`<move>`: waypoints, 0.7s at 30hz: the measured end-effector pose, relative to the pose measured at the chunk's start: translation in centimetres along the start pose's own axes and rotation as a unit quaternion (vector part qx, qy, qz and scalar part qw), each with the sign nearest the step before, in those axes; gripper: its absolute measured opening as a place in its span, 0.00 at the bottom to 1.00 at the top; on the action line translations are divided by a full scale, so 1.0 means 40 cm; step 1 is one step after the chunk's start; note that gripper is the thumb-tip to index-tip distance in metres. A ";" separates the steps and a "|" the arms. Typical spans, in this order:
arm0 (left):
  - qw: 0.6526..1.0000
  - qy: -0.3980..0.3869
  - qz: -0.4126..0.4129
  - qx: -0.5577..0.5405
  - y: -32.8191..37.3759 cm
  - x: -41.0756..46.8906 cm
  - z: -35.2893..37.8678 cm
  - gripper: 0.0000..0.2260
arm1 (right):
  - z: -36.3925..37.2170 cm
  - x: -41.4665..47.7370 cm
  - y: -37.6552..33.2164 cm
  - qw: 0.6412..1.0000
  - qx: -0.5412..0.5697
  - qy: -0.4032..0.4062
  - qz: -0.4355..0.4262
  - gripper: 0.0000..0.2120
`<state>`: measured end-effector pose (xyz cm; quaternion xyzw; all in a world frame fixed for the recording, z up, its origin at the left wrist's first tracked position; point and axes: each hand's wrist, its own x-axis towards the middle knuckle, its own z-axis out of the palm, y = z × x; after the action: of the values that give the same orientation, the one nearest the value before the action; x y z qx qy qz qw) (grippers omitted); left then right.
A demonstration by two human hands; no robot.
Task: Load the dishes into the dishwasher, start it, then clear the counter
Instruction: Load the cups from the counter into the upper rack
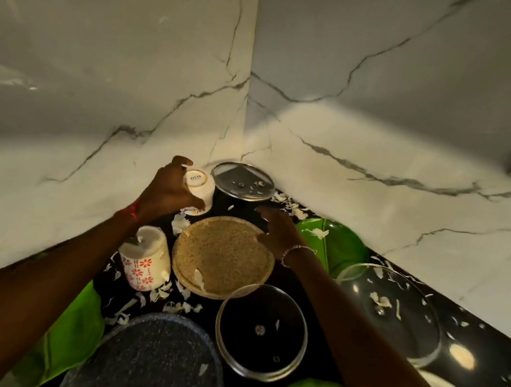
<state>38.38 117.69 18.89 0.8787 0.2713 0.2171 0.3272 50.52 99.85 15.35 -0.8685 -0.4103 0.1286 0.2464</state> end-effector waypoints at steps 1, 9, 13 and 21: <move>1.000 -0.007 0.005 -0.011 0.023 -0.034 -0.006 0.36 | -0.016 -0.030 -0.020 1.000 0.006 0.003 -0.014 0.31; 0.990 -0.085 0.057 -0.100 0.171 -0.290 0.003 0.37 | -0.126 -0.356 -0.098 0.995 -0.003 0.088 -0.048 0.28; 0.978 -0.142 0.059 -0.143 0.248 -0.437 0.026 0.41 | -0.148 -0.529 -0.077 0.994 0.012 0.111 -0.013 0.31; 0.950 -0.259 0.092 -0.151 0.396 -0.764 0.107 0.53 | -0.155 -0.936 -0.009 0.991 0.021 0.121 0.048 0.29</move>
<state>22.89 86.69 20.67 0.8665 0.0592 0.0498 0.4932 29.34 68.99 21.55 -0.8910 -0.3328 0.0427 0.3059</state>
